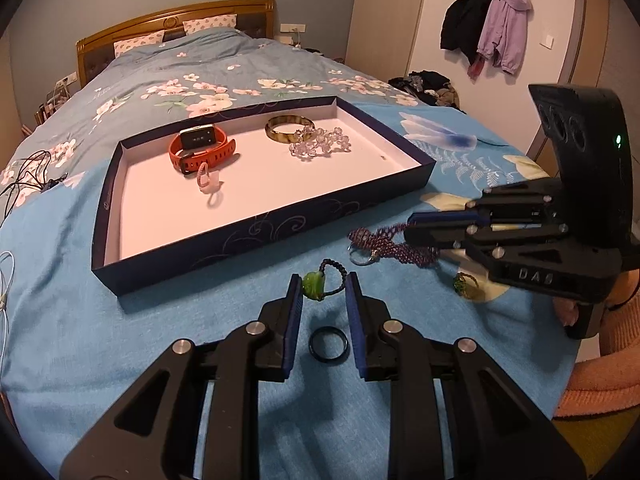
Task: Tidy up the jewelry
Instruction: 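Grasp the black ring with left gripper while right gripper holds the purple necklace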
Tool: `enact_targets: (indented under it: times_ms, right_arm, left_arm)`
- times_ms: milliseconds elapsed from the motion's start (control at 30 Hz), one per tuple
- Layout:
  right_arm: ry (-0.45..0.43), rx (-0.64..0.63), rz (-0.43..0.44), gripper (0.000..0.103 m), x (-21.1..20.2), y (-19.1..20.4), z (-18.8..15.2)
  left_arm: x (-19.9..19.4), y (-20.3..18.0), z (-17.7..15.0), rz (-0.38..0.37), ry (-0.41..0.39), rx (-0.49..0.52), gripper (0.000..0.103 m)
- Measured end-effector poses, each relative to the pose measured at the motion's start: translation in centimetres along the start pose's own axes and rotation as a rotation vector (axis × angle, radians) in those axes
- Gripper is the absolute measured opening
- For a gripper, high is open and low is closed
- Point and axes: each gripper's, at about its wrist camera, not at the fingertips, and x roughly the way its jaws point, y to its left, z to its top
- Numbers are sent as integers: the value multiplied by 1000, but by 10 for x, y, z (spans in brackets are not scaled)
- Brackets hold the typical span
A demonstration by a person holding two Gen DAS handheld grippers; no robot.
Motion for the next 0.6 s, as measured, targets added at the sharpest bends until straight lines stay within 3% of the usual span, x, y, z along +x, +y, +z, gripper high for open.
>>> enact_targets:
  times_ms: [167,333,600]
  right_arm:
    - [-49,6,9,6,-11,-1,6]
    - [-92,25,20,6,-22,-4,11]
    - [-124,30,25,6,-32,-4,15]
  left_arm:
    - [-2,0,-4,7,3,9,24]
    - [-4,2,-6,7,0,8,40]
    - [-6,-2,-17,4,35,39,41]
